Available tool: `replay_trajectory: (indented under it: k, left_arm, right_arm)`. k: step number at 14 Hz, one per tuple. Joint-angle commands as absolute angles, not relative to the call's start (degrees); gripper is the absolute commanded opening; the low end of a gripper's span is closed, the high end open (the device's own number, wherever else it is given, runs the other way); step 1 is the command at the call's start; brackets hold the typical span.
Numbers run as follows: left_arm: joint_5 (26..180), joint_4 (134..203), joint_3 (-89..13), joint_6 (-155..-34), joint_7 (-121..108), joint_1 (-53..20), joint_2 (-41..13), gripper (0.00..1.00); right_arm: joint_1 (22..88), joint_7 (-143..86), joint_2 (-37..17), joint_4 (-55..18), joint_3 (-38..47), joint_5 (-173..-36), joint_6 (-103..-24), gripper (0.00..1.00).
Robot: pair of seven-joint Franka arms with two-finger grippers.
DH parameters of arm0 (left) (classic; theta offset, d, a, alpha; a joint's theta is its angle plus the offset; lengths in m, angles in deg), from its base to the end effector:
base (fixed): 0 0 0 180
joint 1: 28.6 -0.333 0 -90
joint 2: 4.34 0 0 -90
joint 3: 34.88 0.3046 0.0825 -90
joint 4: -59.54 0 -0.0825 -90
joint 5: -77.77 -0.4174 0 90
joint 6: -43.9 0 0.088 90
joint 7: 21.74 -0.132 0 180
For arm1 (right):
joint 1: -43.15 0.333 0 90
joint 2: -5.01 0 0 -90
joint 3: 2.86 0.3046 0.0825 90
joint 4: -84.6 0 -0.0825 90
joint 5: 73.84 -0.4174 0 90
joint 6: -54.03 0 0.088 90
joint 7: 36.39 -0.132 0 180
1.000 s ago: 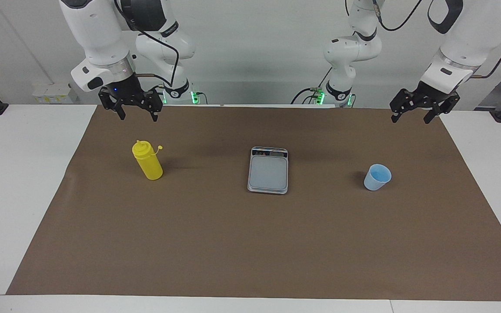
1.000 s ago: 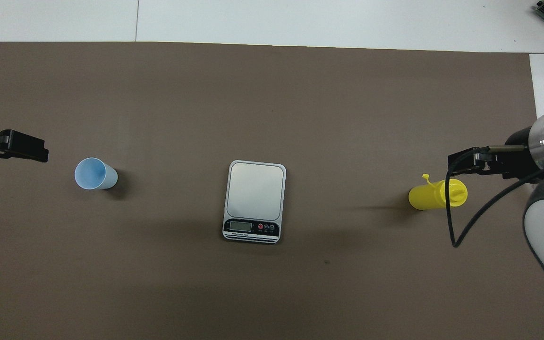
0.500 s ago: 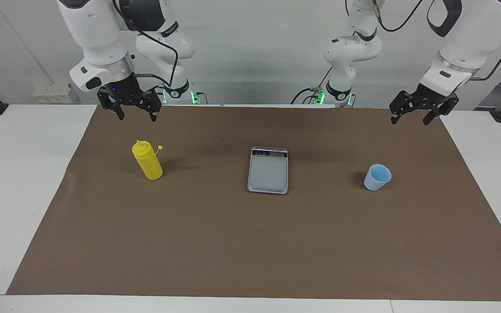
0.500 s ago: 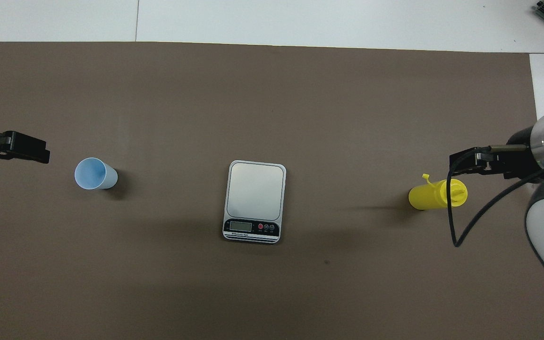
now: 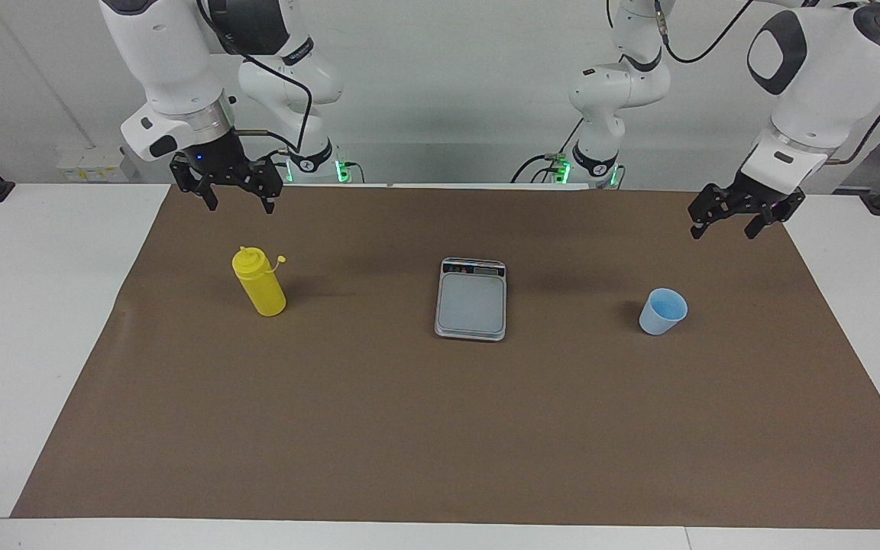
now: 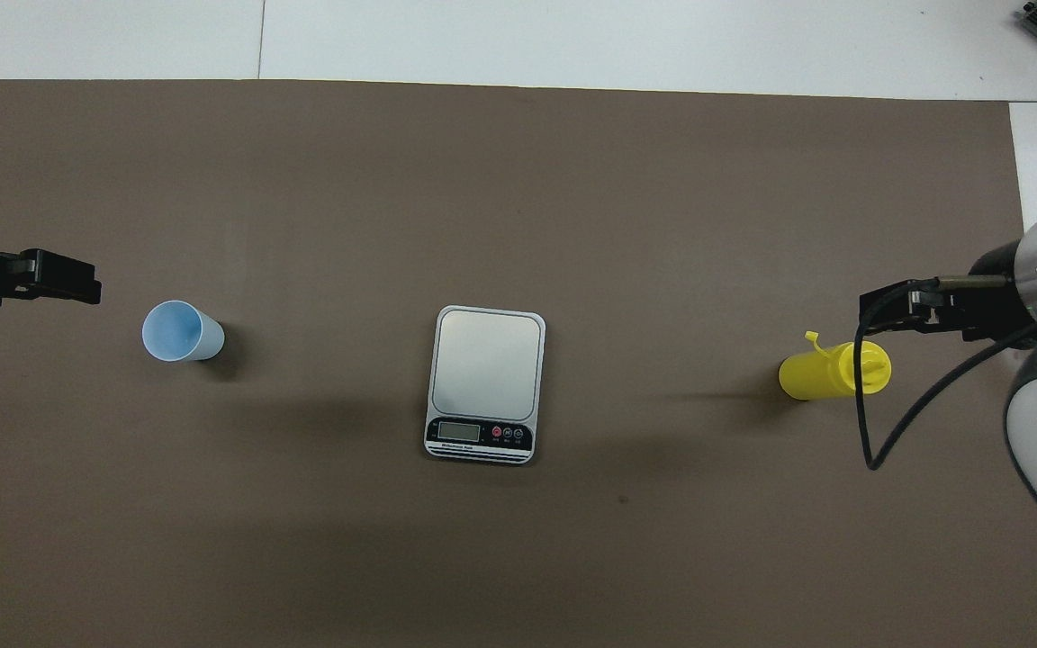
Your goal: Pour seasoning into cup on scale with both arms
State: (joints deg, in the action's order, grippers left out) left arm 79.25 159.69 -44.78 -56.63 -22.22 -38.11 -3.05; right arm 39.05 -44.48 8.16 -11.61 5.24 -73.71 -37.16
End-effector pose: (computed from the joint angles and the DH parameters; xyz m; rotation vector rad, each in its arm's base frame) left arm 0.5926 -0.0077 0.5271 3.1197 -0.0169 0.0450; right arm 0.5691 0.0412 0.5667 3.1257 -0.1120 -0.0500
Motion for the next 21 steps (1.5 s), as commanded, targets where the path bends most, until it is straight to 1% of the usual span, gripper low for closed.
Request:
replay_trajectory:
  k: [1, 8, 14, 16, 18, 20, 21]
  left_arm:
    - [79.79, 167.89, -45.08, -65.57, -23.32, -41.51, -1.71, 1.0]
    - [79.88, 182.66, -45.08, -85.44, -22.53, -42.4, -4.17, 1.0]
    - [80.23, 186.63, -45.16, -91.62, -15.33, -41.78, -5.22, 1.0]
    - [80.49, 186.98, -45.16, -93.19, -12.79, -41.35, -7.06, 1.0]
    - [80.49, 188.74, -45.16, -95.74, -12.69, -40.99, -7.59, 1.0]
    - [80.49, 189.01, -45.25, -96.54, -12.6, -40.99, -8.82, 1.0]
    - [80.49, 189.01, -45.25, -96.63, -12.6, -40.91, -8.91, 0.81]
  right_arm:
    - [38.4, -43.33, 9.14, -12.6, 5.22, -74.89, -37.29, 1.0]
    - [38.4, -43.24, 9.14, -12.6, 5.22, -74.89, -37.29, 1.0]
    - [38.4, -43.24, 9.23, -12.6, 5.22, -74.89, -37.29, 1.0]
    - [38.4, -43.24, 9.23, -12.6, 5.22, -74.89, -37.29, 1.0]
    - [38.4, -43.24, 9.23, -12.6, 5.22, -74.89, -37.29, 1.0]
    - [38.4, -43.24, 9.23, -12.6, 5.22, -74.89, -37.29, 1.0]
    - [38.4, -43.24, 9.23, -12.6, 5.22, -74.89, -37.29, 1.0]
